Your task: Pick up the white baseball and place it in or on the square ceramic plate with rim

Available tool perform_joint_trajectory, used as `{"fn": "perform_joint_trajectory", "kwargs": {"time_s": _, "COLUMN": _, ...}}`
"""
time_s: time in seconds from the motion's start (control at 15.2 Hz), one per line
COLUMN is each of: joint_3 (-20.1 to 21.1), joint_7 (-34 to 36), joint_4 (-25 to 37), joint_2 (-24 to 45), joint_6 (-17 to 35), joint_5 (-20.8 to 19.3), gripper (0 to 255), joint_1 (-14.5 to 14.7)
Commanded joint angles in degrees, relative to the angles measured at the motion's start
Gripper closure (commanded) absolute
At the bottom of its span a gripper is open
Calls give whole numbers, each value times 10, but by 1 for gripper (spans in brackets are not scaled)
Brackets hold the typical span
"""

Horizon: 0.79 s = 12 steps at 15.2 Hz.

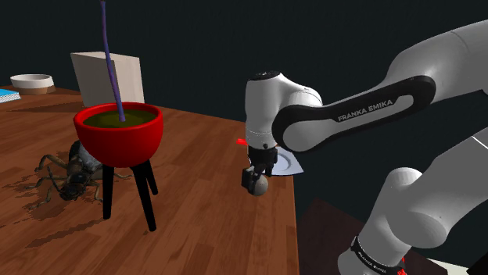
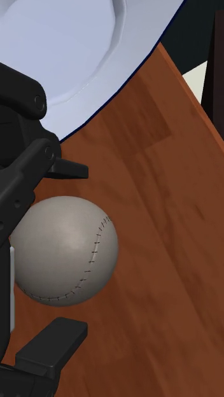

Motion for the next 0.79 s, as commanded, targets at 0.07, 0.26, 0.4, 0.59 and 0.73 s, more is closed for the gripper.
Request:
{"fn": "perform_joint_trajectory", "kwargs": {"time_s": 0.07, "joint_3": 0, "joint_7": 0, "joint_4": -2, "joint_2": 0, "joint_6": 2, "joint_5": 0, "gripper": 0, "joint_1": 0}}
{"fn": "perform_joint_trajectory", "kwargs": {"time_s": 0.26, "joint_3": 0, "joint_7": 0, "joint_4": -1, "joint_2": 0, "joint_6": 2, "joint_5": 0, "gripper": 0, "joint_1": 0}}
{"fn": "perform_joint_trajectory", "kwargs": {"time_s": 0.4, "joint_3": 0, "joint_7": 0, "joint_4": -1, "joint_2": 0, "joint_6": 2, "joint_5": 0, "gripper": 255, "joint_1": 0}}
{"fn": "perform_joint_trajectory", "kwargs": {"time_s": 0.59, "joint_3": 0, "joint_7": 0, "joint_4": -2, "joint_2": 0, "joint_6": 2, "joint_5": 0, "gripper": 255, "joint_1": 0}}
{"fn": "perform_joint_trajectory", "kwargs": {"time_s": 0.73, "joint_3": 0, "joint_7": 0, "joint_4": -2, "joint_2": 0, "joint_6": 2, "joint_5": 0, "gripper": 255, "joint_1": 0}}
